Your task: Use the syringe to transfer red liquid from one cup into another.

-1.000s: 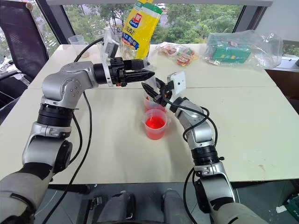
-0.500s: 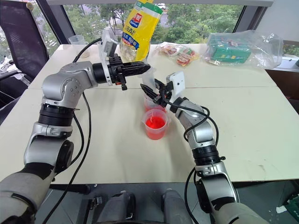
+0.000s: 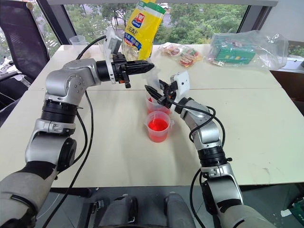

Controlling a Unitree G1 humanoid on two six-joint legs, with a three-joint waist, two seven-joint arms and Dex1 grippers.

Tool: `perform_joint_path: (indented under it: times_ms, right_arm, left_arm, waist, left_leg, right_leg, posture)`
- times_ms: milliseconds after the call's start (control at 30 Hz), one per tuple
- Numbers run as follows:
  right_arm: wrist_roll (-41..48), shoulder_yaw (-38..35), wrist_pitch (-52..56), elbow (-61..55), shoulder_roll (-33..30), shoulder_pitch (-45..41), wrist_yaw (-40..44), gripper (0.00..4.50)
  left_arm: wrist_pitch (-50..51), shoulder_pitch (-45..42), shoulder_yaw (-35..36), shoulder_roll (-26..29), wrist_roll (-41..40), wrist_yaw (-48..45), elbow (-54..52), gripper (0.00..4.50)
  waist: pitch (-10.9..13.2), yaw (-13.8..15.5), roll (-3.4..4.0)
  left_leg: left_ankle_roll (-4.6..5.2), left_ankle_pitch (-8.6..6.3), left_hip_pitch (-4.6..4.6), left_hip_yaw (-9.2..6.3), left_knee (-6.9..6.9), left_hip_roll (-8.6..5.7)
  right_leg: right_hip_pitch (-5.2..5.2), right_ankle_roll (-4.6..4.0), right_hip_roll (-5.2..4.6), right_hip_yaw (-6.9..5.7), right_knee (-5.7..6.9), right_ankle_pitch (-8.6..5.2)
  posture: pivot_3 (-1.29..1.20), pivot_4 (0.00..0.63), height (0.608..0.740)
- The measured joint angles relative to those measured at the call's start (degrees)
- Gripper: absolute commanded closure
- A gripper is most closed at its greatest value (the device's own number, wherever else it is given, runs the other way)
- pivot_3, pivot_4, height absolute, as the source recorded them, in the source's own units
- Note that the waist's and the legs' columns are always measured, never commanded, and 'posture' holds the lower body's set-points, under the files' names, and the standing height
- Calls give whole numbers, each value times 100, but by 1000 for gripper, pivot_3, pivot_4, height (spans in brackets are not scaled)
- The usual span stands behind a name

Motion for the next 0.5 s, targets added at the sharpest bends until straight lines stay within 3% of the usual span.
perform_joint_path:
  times_ms: [500]
  right_arm:
    - [0,-5,11,1,-5,-6,-2,3111]
  left_arm:
    - [-150,-134,4,23,26,-52,132,4460]
  waist:
    - [0,2,0]
  left_leg:
    - [0,0,0,0,0,0]
  right_leg:
    - [0,0,-1,0,0,0]
  posture:
    - [0,150,740]
